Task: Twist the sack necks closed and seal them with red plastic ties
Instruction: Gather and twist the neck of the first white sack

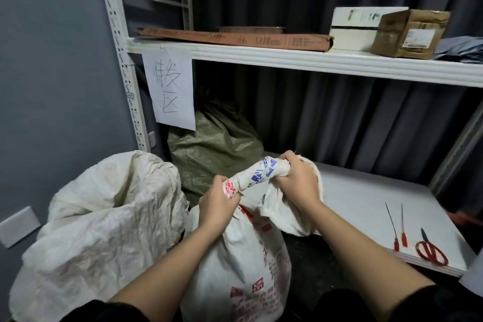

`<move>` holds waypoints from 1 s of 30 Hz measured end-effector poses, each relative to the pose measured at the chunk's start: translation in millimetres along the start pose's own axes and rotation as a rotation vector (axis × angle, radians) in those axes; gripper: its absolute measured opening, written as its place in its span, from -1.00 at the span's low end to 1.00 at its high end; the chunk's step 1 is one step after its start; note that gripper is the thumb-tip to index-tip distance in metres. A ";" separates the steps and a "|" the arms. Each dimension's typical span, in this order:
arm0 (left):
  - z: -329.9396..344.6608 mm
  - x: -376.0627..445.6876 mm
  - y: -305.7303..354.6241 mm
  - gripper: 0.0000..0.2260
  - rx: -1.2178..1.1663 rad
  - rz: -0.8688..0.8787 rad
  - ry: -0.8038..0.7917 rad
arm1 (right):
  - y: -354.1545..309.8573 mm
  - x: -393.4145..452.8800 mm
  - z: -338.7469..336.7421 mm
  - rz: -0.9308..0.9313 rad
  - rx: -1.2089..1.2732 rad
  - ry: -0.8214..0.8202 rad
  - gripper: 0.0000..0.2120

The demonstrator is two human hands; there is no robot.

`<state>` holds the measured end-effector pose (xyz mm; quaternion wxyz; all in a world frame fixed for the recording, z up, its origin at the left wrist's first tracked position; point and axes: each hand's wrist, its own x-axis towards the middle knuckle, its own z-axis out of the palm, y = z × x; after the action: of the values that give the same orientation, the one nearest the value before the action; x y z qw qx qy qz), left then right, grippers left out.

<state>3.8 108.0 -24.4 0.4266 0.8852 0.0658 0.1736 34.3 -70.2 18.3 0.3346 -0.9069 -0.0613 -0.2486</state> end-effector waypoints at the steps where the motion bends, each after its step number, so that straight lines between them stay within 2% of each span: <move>1: 0.9 2.3 0.6 -0.80 -0.058 -0.010 -0.017 | 2.8 -4.1 4.6 0.025 0.018 0.020 -0.68; 3: 4.3 7.4 0.0 -0.85 -0.168 -0.025 -0.064 | 8.4 -11.9 14.4 0.051 0.030 0.045 -0.62; 6: 8.1 15.7 -1.7 -0.80 -0.319 -0.054 -0.093 | 15.3 -19.7 32.0 0.074 -0.020 0.044 -0.56; 10: 16.7 28.4 -3.5 -0.92 -0.501 -0.122 -0.115 | 16.7 -22.5 55.1 0.099 -0.070 0.027 -0.56; 13: 26.6 38.1 -3.4 -0.80 -0.603 -0.139 -0.161 | 16.5 -22.0 72.6 0.116 -0.034 -0.026 -0.50; 17: 35.0 42.9 -2.4 -0.78 -0.567 -0.047 -0.241 | 22.1 -17.9 86.5 0.141 -0.060 -0.137 -0.46; 20: 43.9 39.6 -2.5 -0.64 -0.556 0.114 -0.335 | 27.3 -9.3 94.1 0.052 -0.236 -0.260 -0.34; 21: 46.9 37.6 -2.5 -0.64 -0.545 0.148 -0.360 | 28.8 -7.1 95.2 0.011 -0.283 -0.309 -0.34; 23: 53.8 37.3 -5.9 -0.62 -0.500 0.206 -0.389 | 29.6 -4.7 96.3 -0.022 -0.255 -0.393 -0.55; 25: 59.5 42.7 -14.0 -0.52 -0.475 0.189 -0.395 | 29.0 -5.6 95.4 -0.039 -0.163 -0.418 -0.64; 27: 64.7 48.3 -26.0 -0.44 -0.449 0.160 -0.413 | 34.4 -5.8 99.4 -0.034 -0.099 -0.395 -0.53; 30: 72.1 48.2 -40.7 -0.43 -0.494 0.062 -0.471 | 38.6 -5.3 102.7 -0.058 -0.041 -0.399 -0.38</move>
<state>76.1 93.5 -85.5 0.6259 0.7726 -0.1054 -0.0118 82.5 -34.1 -73.6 0.2898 -0.9427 -0.1476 -0.0749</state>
